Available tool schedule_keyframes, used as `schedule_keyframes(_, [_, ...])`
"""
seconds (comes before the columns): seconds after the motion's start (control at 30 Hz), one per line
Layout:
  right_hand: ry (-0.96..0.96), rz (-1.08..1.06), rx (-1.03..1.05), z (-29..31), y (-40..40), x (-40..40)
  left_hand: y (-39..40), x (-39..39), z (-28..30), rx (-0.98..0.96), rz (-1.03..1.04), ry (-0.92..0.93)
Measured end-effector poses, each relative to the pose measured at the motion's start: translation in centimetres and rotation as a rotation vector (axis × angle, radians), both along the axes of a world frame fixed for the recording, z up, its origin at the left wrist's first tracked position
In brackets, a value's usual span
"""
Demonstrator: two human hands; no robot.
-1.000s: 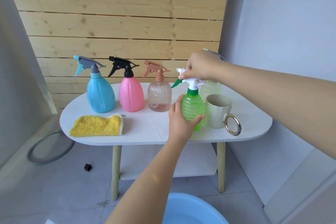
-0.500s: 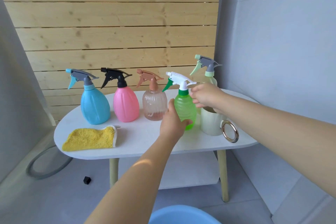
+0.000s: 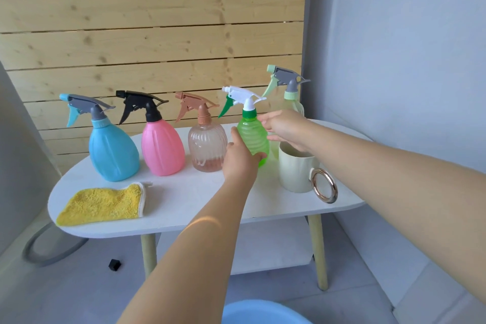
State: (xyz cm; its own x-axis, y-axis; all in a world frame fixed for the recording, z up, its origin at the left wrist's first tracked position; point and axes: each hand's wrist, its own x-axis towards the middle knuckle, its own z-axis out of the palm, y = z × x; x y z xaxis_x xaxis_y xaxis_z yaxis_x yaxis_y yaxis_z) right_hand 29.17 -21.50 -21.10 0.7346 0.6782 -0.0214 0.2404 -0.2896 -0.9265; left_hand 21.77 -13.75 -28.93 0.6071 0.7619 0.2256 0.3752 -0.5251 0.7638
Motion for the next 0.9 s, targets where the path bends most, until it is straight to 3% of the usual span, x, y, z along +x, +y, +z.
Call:
schedule_keyframes(0.1, [-0.396,-0.277,-0.04,0.3,-0.9,0.4,-0.4,-0.1,0.1,-0.04,0.022,0.044])
schedule_keyframes(0.23, [-0.469,-0.561,-0.077,0.3,-1.2,2.2,-0.6,-0.8,1.1,0.021,0.119,0.11])
schedule_keyframes(0.4, [-0.334,-0.356,-0.233,-0.5,0.1,4.5,0.3,-1.3,2.1,0.171,0.128,0.066])
schedule_keyframes(0.6, [-0.328,-0.364,-0.047,-1.1,-0.4,4.9,0.3,-1.4,1.8,0.149,0.11,0.028])
schedule_keyframes(0.9, [-0.775,-0.434,0.156,4.5,-5.5,1.0,-3.5,-4.0,4.8,0.076,0.054,-0.141])
